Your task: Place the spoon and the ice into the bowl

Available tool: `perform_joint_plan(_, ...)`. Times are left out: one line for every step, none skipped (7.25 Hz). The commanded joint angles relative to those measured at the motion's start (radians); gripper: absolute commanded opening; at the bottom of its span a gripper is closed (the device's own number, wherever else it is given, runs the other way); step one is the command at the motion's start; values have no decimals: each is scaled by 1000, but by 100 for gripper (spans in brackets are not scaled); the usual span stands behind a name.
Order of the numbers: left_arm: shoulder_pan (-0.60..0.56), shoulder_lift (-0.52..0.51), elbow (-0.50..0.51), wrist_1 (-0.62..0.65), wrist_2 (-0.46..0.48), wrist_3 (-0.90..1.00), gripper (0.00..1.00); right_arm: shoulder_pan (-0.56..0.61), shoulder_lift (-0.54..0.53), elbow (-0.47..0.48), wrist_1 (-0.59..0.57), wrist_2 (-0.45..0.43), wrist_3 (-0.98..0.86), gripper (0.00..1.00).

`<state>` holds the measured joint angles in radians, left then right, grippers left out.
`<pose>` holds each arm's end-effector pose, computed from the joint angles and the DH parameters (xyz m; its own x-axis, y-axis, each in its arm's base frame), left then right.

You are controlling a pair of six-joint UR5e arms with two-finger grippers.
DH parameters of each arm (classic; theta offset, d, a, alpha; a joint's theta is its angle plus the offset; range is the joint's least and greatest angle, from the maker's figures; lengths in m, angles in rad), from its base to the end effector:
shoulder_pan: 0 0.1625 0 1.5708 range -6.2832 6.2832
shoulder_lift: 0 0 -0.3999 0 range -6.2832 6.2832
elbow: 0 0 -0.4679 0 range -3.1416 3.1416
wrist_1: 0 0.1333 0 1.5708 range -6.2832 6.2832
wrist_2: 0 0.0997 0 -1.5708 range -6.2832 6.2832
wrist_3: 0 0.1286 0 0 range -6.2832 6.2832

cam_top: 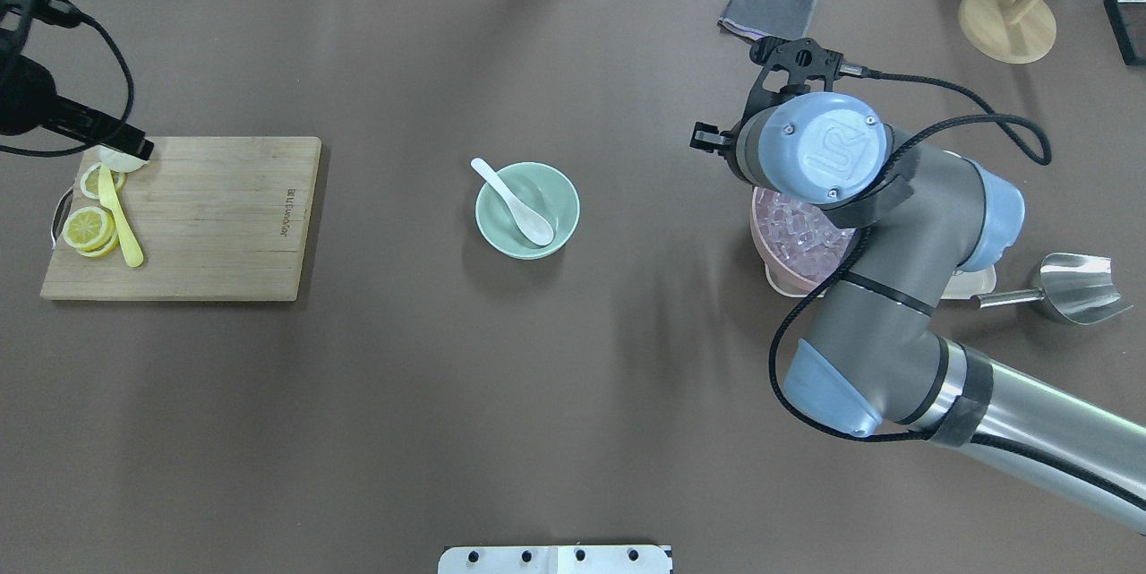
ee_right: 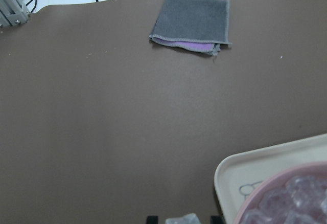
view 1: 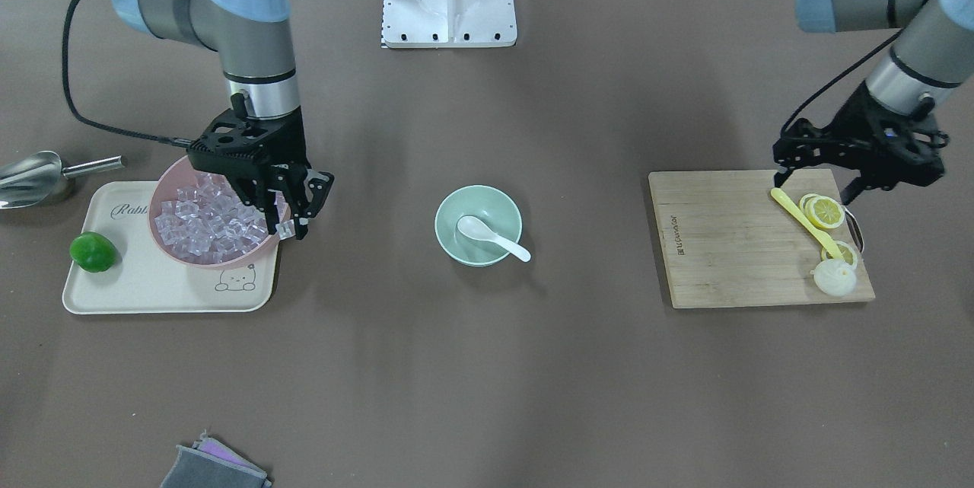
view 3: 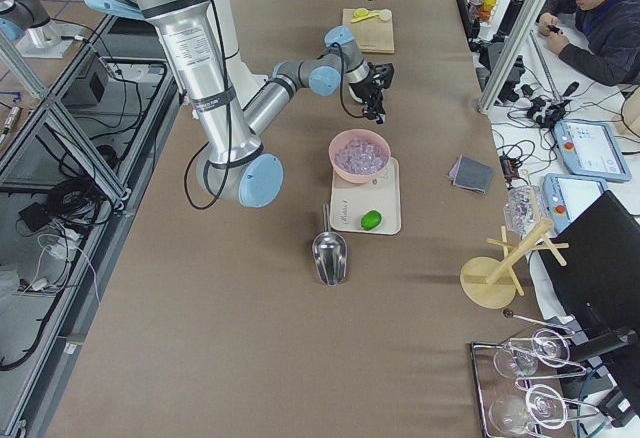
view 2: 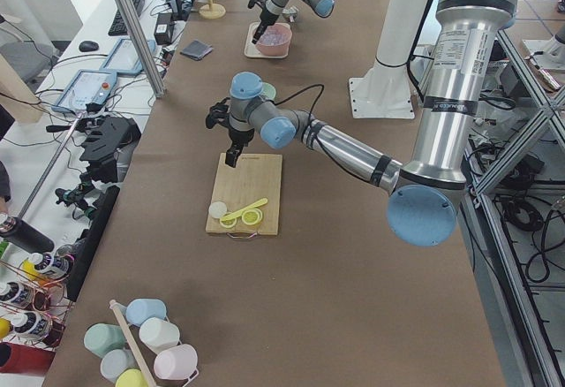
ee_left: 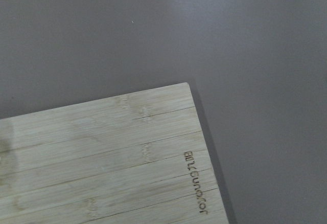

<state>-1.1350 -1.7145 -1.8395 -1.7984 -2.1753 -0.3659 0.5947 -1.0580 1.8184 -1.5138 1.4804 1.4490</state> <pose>0.2110 -0.5957 0.3961 0.6839 0.3515 -0.6394 -0.1006 0.9133 0.3946 -0.4960 -0.5104 0.2034 0.6369 0.2847 0.7165 -0.5391 0.8288 0.1499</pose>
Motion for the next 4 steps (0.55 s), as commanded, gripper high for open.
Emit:
perform_joint_plan(-168,1,3,219,-17,357,98,-96,117,-90,-32,-6,152,0)
perform_joint_plan(-251,1,2,314,-35,433,98,-125,195,-187,-29,-23,174,0)
perform_joint_plan(-275,9,5,341,-82,459,98,-147,266,-252,-29,-29,212,0)
perform_joint_plan(-278,44,12,330,-87,479,98,-163,323,-301,-29,-29,238,0)
